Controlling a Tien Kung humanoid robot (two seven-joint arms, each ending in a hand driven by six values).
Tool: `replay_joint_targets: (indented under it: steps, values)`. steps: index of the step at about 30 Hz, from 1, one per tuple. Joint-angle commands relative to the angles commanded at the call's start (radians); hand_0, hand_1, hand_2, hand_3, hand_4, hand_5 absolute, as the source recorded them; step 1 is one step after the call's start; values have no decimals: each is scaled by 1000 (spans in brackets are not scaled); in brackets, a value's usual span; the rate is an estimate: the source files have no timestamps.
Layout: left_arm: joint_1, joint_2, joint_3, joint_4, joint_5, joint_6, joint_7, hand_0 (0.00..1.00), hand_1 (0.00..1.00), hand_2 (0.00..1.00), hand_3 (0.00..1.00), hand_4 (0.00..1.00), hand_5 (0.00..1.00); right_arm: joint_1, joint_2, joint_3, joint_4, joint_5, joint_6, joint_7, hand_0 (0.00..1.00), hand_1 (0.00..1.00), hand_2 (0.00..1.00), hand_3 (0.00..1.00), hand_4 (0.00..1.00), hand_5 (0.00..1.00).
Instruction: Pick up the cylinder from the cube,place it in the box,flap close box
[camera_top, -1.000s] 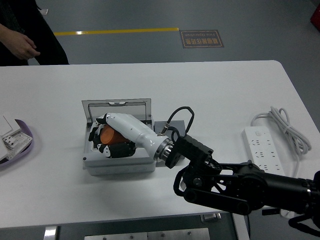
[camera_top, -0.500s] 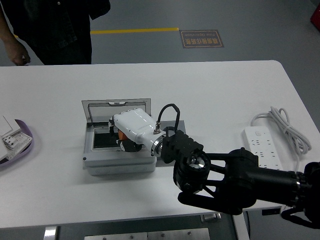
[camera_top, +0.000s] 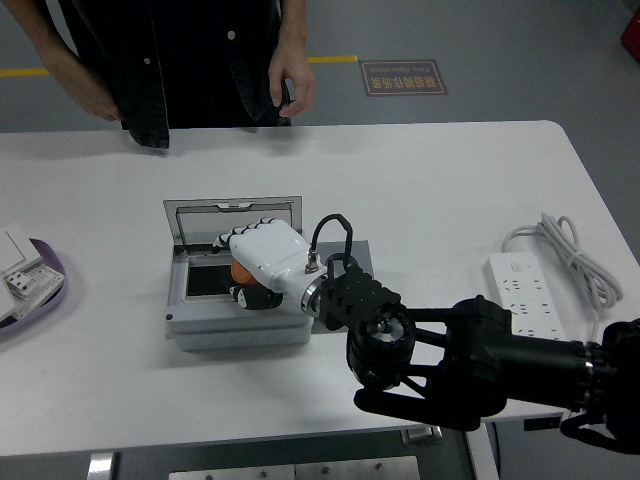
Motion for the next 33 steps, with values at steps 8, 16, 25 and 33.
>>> replay_joint_targets:
  steps: [8,16,25,33]
  values:
    - [-1,-2,8,-2,-7,1,-3,514,562,562,606,722,171,-10,-9,6,16,36,-13,18,816,794,787,818,802,226]
    - [-2,-4,11,-2,-13,1,-4,514,563,561,606,720,174,-59,-73,85,122,217,-120,127,818,794,786,832,847,199]
    - [-5,1,8,-3,-8,0,-2,514,563,561,606,719,175,-11,-122,156,136,367,-246,225,786,744,740,786,839,228]
    - [-6,6,5,-2,-3,0,0,515,563,561,607,719,176,61,-124,81,-13,463,-268,264,730,685,685,721,802,262]
